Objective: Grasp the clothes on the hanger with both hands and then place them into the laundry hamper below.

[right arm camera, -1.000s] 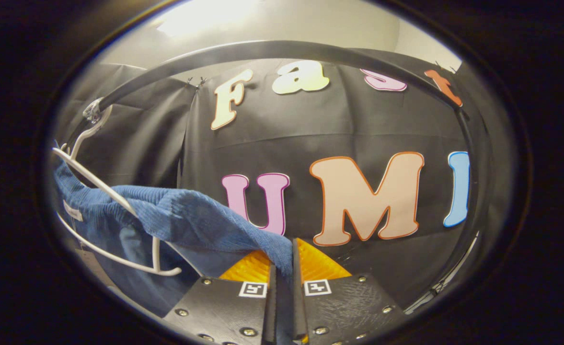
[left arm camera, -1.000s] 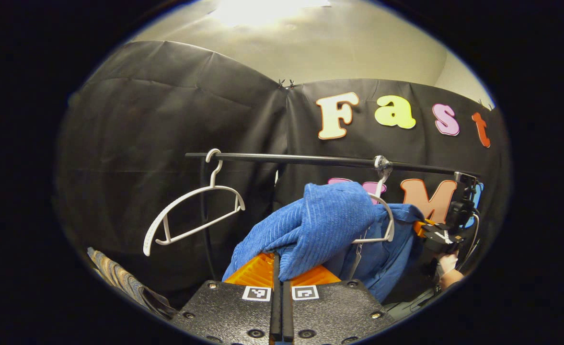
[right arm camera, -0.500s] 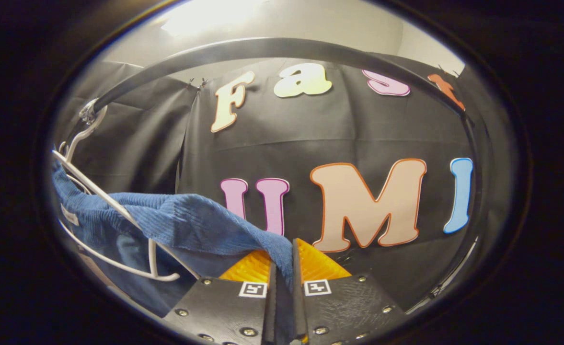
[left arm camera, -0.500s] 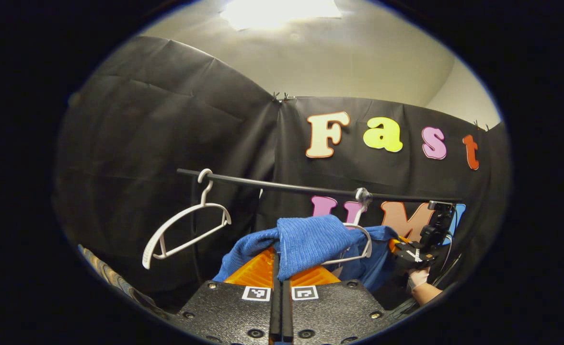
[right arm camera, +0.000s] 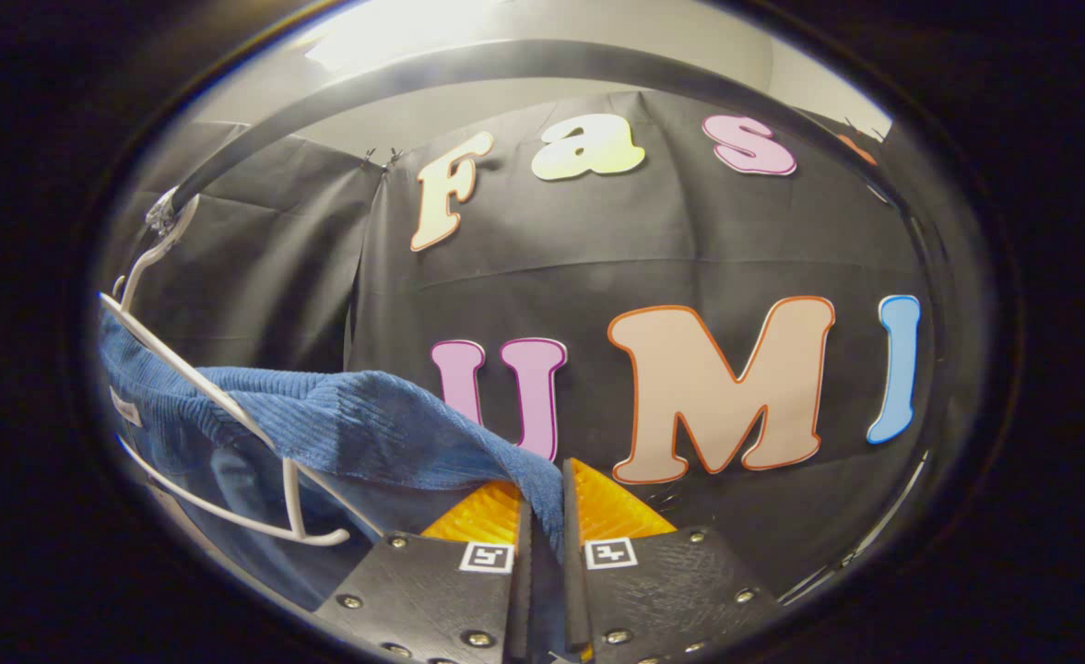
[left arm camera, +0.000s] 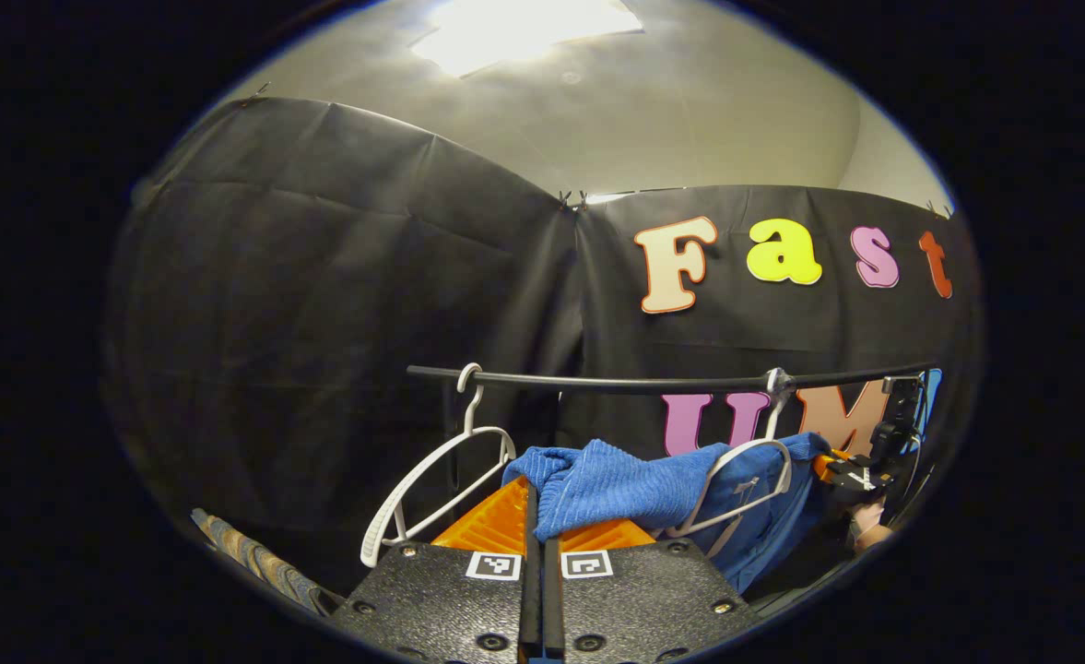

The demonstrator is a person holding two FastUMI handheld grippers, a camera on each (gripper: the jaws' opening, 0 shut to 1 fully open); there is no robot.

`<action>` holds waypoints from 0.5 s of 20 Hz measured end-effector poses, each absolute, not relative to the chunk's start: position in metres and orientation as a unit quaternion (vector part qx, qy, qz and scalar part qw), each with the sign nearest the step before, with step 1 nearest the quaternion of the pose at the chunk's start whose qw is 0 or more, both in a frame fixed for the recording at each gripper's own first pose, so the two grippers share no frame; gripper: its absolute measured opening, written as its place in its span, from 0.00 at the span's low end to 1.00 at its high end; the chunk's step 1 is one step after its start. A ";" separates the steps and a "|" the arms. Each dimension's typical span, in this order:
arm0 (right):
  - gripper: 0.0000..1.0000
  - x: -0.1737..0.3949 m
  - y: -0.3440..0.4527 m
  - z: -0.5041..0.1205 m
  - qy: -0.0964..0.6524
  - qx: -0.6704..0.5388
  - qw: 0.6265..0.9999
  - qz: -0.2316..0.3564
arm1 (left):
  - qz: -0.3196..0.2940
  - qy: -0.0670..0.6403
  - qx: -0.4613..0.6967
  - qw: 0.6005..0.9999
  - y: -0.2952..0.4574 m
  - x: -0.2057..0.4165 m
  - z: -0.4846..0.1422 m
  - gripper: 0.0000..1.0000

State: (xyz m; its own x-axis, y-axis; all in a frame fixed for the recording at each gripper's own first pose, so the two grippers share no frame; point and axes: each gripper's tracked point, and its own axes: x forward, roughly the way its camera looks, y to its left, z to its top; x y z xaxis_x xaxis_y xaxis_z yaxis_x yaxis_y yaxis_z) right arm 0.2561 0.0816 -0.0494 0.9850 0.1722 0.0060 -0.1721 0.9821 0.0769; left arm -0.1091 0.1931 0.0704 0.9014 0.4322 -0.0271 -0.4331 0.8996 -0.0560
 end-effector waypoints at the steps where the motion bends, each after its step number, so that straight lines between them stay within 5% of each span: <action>1: 0.14 0.258 0.082 -0.050 0.001 0.038 0.996 0.087 | 0.223 0.008 -0.032 0.974 0.197 -0.107 0.067 0.01; 10: 0.14 0.266 0.092 -0.086 0.042 0.015 0.995 0.095 | 0.230 0.049 -0.075 0.969 0.216 -0.083 0.006 0.00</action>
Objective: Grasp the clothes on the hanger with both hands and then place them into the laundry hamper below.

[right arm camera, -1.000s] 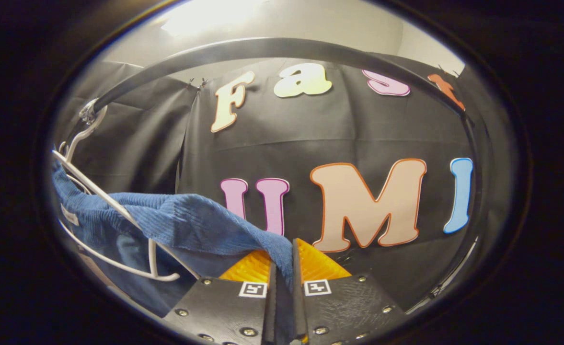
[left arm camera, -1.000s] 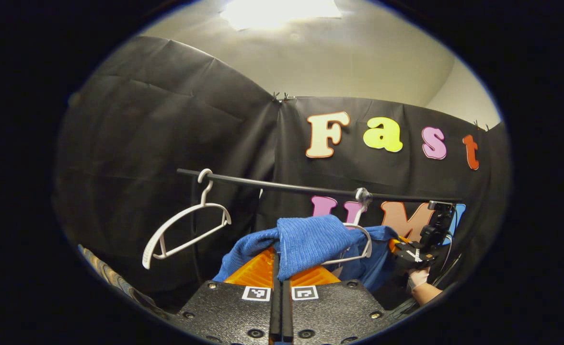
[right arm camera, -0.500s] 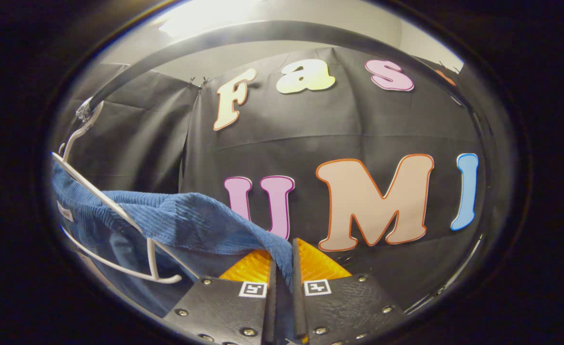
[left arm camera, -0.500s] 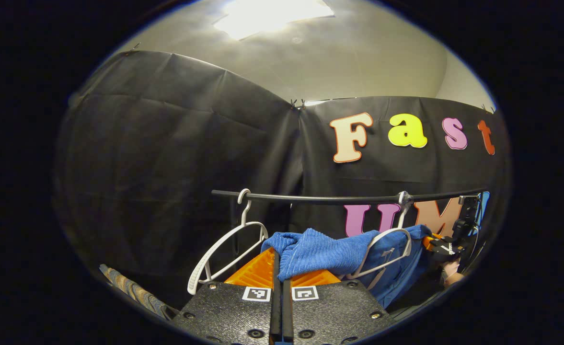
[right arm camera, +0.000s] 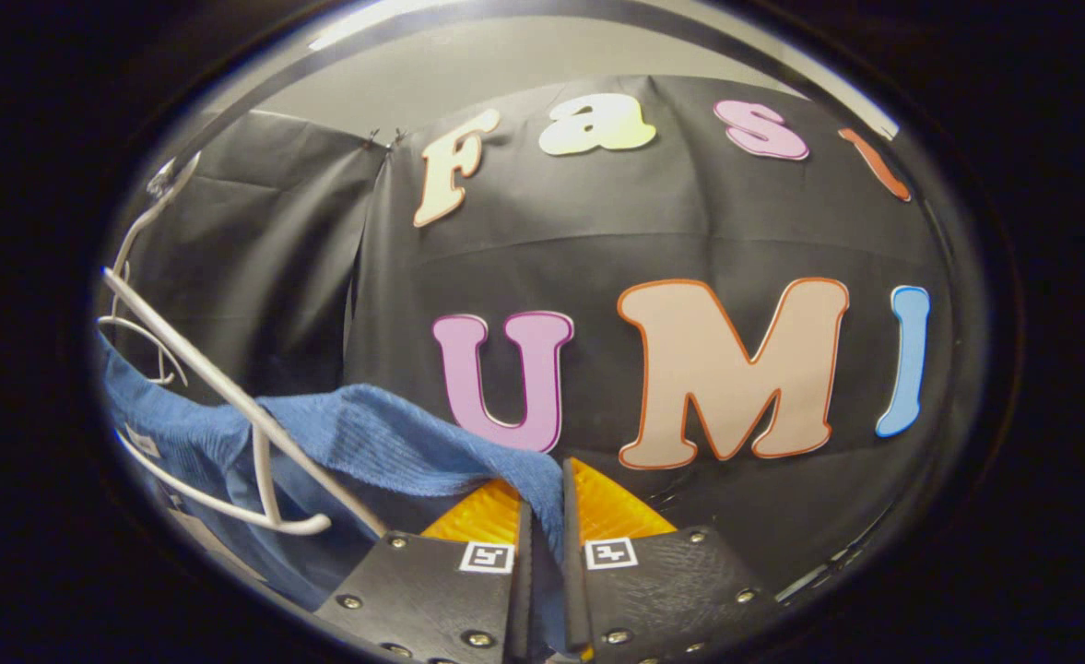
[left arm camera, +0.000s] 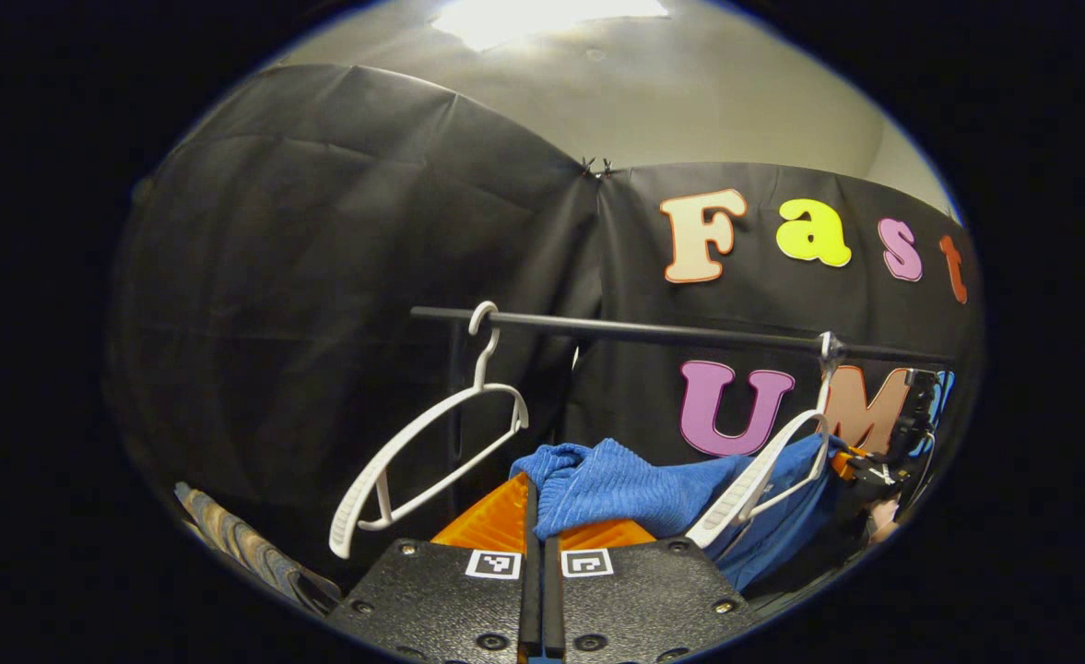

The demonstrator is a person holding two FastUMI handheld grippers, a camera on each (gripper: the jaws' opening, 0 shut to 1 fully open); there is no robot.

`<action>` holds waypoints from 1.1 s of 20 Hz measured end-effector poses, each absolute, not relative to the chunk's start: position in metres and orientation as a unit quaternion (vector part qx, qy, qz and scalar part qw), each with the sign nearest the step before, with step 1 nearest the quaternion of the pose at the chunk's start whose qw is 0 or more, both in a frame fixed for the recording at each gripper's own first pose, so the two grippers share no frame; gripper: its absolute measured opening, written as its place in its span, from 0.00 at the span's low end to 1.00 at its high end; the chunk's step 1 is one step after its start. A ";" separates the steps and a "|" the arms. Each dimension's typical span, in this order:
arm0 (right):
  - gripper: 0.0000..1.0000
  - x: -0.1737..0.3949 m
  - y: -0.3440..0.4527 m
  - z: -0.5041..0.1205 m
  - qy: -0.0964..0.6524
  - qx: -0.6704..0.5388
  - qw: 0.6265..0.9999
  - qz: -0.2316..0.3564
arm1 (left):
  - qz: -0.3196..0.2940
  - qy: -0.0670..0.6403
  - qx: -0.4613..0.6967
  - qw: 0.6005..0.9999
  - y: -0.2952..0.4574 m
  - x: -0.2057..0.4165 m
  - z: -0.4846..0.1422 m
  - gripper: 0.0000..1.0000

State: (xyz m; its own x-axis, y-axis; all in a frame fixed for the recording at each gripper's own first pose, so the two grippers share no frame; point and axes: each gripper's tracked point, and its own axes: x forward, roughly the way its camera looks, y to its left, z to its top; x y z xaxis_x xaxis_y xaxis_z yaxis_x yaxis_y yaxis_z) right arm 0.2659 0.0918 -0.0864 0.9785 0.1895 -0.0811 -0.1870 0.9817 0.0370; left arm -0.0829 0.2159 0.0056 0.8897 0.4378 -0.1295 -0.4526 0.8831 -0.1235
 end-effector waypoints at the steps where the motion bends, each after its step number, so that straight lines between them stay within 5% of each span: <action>1: 0.14 0.266 0.094 -0.092 0.047 0.014 0.994 0.098 | 0.226 0.054 -0.081 0.969 0.214 -0.081 -0.003 0.02; 17: 0.09 0.194 0.117 -0.208 0.160 -0.016 0.976 0.146 | 0.176 0.157 -0.079 0.969 0.178 -0.088 -0.130 0.00; 22: 0.14 0.158 0.123 -0.218 0.178 -0.019 0.970 0.165 | 0.149 0.182 -0.088 0.968 0.152 -0.087 -0.155 0.02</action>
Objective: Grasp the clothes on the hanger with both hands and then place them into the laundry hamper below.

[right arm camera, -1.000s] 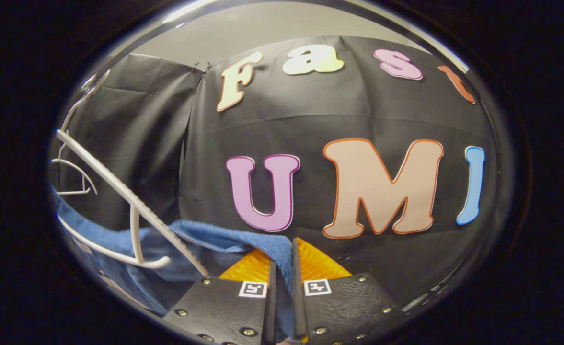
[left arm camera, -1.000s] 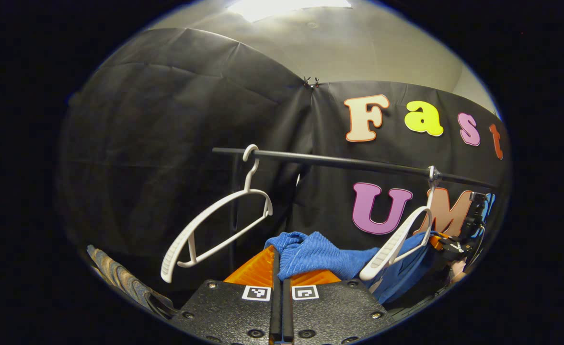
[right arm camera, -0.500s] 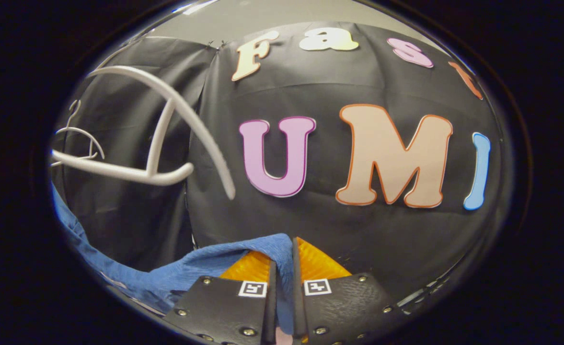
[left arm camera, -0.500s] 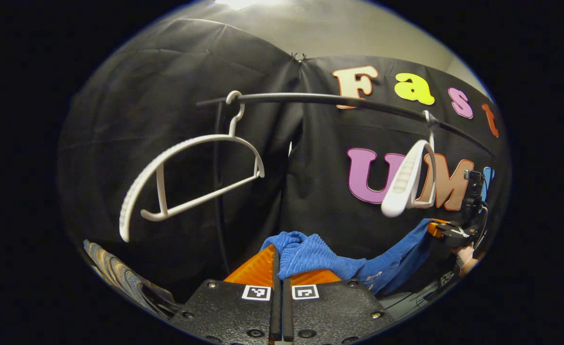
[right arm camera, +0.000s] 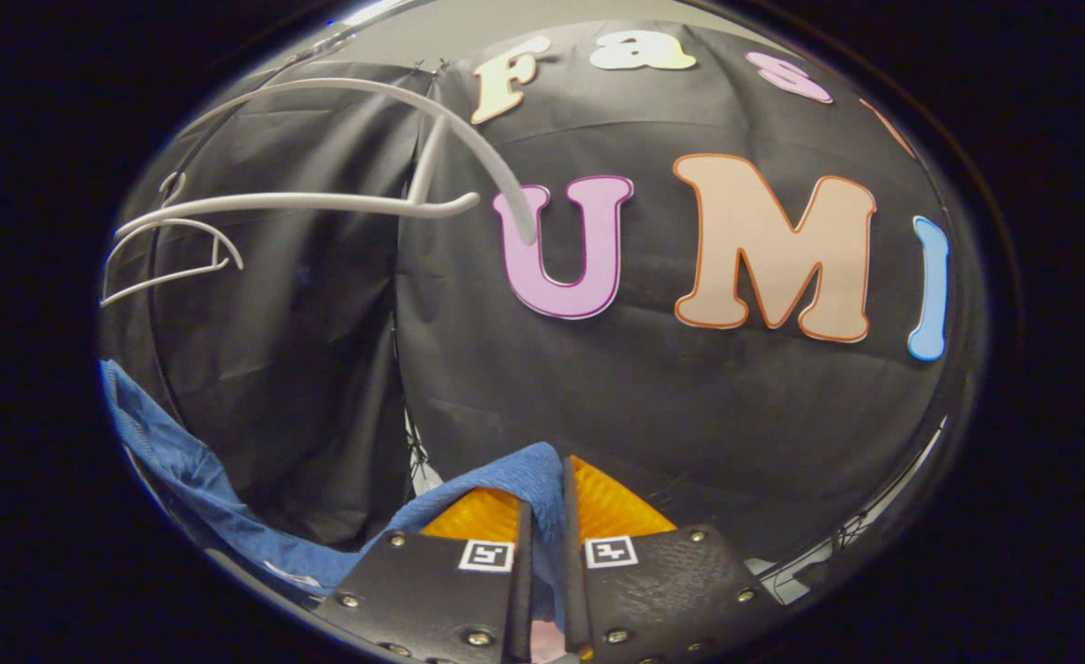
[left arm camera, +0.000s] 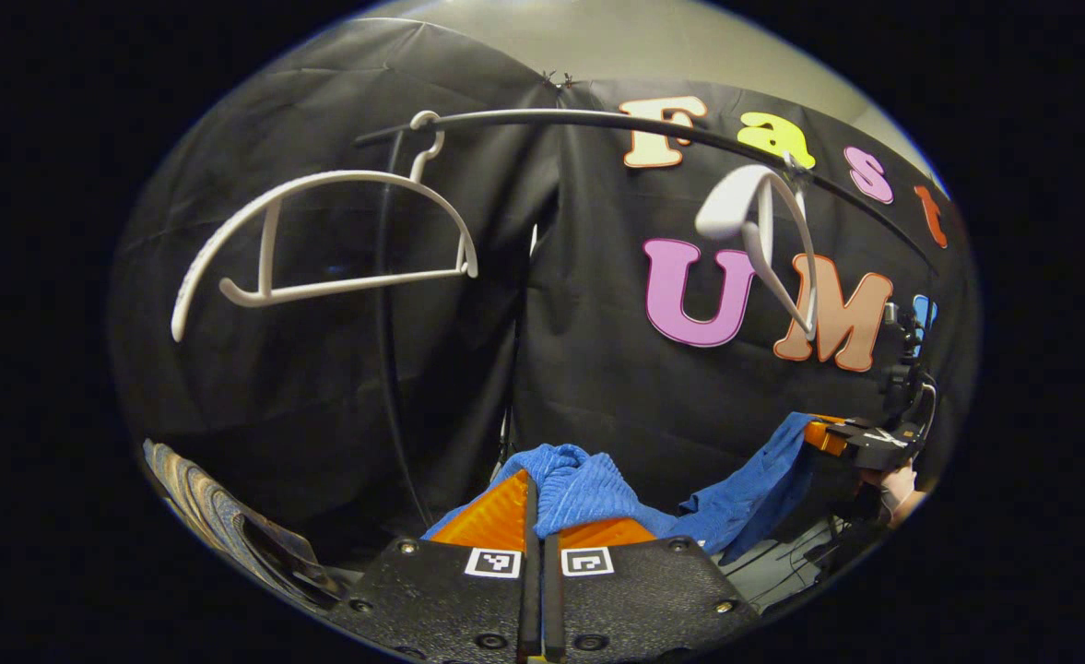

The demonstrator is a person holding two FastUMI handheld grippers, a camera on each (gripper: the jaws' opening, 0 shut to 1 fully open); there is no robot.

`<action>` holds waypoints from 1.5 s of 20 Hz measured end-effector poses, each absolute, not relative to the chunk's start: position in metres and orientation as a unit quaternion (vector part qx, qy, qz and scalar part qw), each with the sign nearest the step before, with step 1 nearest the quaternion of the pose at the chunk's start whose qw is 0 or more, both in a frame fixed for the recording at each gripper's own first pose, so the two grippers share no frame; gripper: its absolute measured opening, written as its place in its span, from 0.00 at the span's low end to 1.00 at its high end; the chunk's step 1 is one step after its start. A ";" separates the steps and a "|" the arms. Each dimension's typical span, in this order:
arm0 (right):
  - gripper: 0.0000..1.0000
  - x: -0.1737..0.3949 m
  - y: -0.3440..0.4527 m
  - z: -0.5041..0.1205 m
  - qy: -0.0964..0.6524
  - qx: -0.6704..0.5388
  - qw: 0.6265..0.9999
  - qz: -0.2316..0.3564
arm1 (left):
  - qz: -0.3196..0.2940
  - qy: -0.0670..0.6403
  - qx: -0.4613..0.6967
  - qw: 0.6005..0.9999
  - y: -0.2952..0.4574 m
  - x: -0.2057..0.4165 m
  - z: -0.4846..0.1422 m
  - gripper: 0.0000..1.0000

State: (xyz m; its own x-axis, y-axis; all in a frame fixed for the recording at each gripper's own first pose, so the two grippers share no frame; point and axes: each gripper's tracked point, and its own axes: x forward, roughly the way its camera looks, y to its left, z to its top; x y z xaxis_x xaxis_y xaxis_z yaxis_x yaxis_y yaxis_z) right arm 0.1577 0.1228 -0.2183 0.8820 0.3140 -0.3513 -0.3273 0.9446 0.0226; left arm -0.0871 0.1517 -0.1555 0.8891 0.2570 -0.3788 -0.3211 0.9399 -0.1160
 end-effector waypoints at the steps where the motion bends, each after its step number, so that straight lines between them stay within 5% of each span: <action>1: 0.14 0.152 0.123 -0.217 0.179 -0.019 0.969 0.168 | 0.141 0.187 -0.087 0.968 0.144 -0.086 -0.159 0.02; 20: 0.14 0.066 0.145 -0.157 0.149 0.018 0.967 0.204 | -0.086 0.180 -0.038 0.979 -0.005 -0.010 -0.164 0.02; 30: 0.14 0.045 0.157 -0.190 0.184 0.017 0.957 0.224 | -0.157 0.193 -0.051 0.967 -0.070 0.038 -0.190 0.02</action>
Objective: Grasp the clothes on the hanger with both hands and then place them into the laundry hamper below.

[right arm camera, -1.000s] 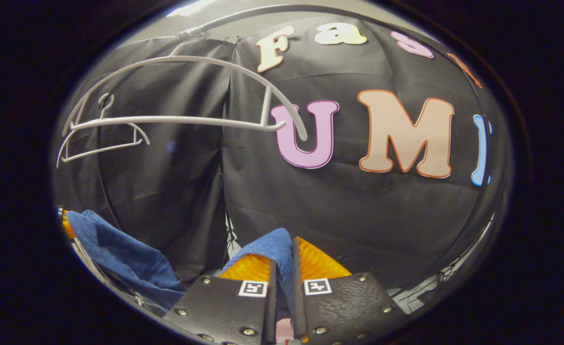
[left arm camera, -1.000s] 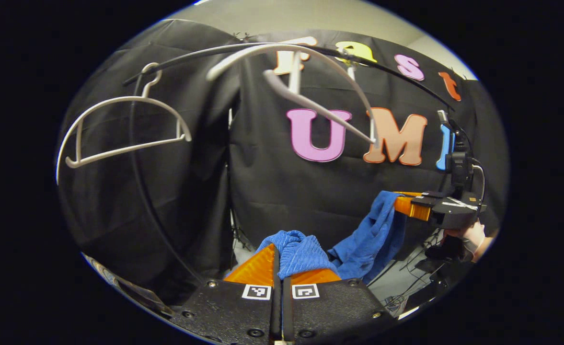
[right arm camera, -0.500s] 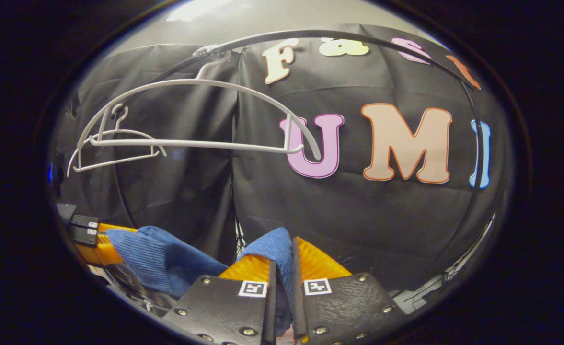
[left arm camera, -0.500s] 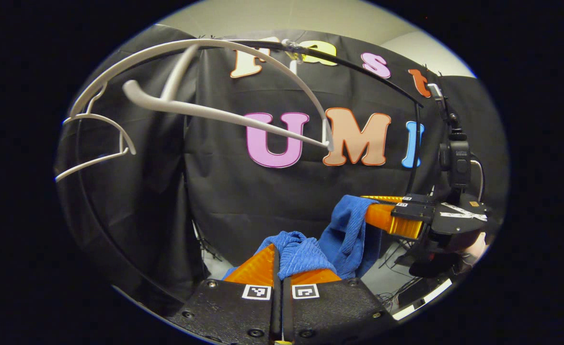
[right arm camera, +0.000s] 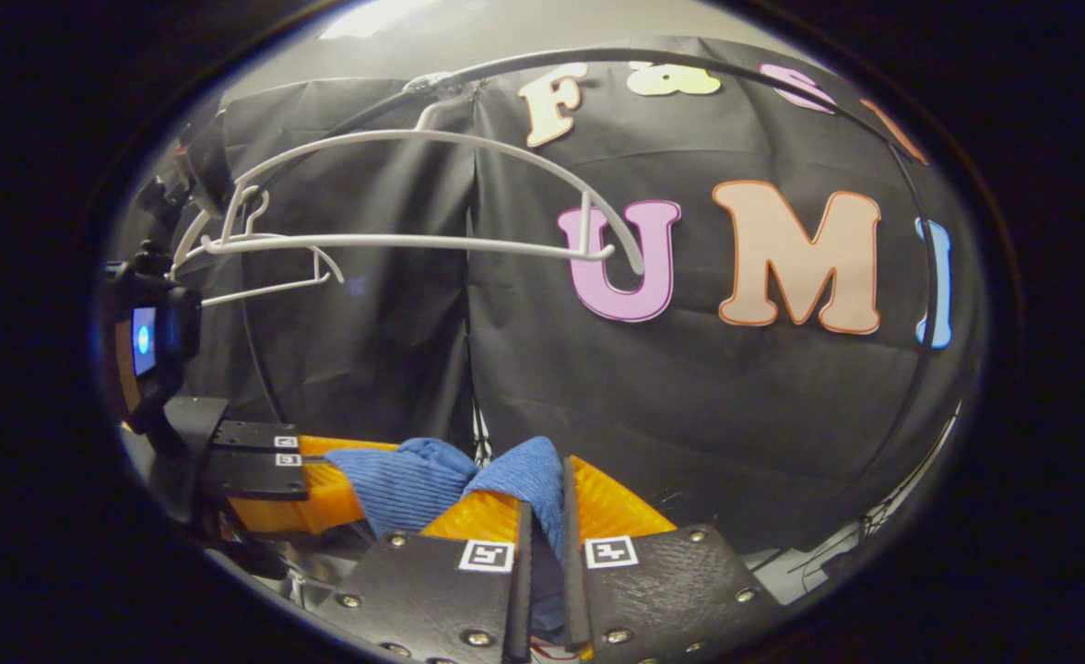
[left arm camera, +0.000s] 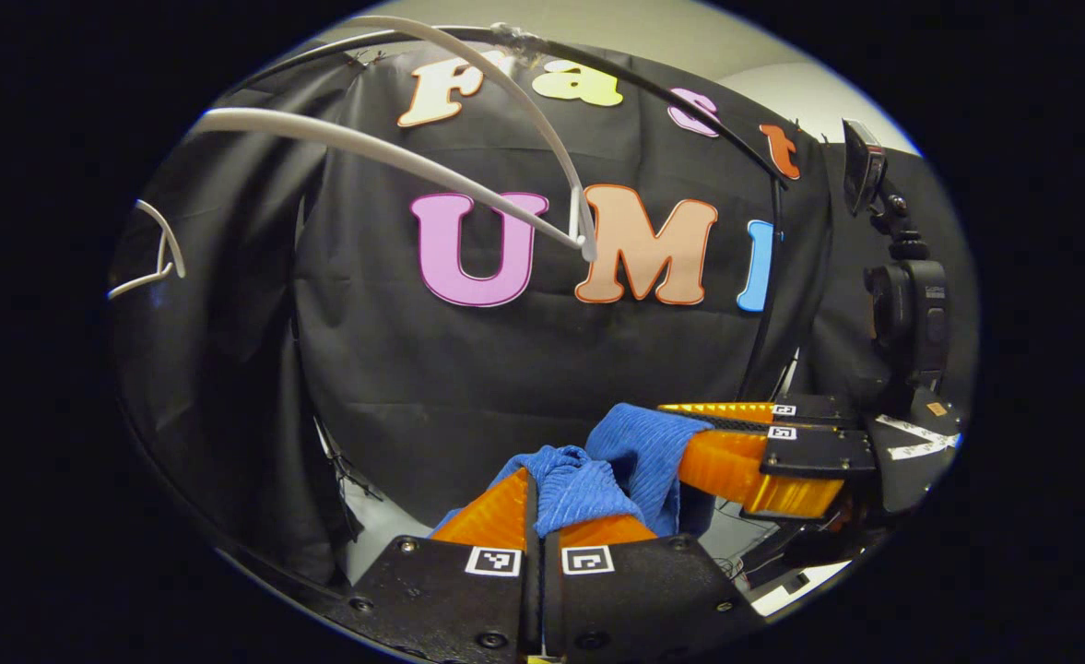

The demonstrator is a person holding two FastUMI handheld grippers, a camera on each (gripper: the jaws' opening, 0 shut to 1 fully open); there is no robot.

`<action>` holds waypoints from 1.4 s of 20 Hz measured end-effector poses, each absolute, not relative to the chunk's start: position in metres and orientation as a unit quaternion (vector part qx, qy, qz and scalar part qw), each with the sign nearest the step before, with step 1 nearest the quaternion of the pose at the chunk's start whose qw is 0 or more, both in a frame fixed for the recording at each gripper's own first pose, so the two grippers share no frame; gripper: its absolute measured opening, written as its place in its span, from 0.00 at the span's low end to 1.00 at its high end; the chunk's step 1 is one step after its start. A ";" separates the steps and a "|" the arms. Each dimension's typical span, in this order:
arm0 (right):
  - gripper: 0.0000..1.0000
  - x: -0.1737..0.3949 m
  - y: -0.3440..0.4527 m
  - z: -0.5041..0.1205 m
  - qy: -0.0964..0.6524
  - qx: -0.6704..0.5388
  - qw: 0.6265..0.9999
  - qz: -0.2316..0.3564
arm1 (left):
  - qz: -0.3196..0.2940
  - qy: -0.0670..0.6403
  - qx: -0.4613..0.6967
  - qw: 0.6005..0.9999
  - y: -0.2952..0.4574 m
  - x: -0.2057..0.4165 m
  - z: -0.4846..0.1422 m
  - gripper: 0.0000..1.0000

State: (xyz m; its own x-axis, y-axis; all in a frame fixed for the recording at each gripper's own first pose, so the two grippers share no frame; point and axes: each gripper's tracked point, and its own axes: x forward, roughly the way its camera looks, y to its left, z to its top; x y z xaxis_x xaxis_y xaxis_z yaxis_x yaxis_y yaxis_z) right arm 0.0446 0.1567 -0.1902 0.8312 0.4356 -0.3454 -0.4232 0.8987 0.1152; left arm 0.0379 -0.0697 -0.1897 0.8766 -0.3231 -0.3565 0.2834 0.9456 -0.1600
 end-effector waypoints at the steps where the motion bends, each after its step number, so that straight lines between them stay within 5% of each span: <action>1: 0.14 0.044 0.157 -0.197 0.191 0.021 0.956 0.222 | -0.163 0.195 -0.054 0.966 -0.075 0.039 -0.193 0.02; 28: 0.15 -0.006 0.134 -0.404 0.422 0.038 0.889 0.171 | -0.159 0.422 -0.031 0.892 -0.105 -0.002 -0.386 0.08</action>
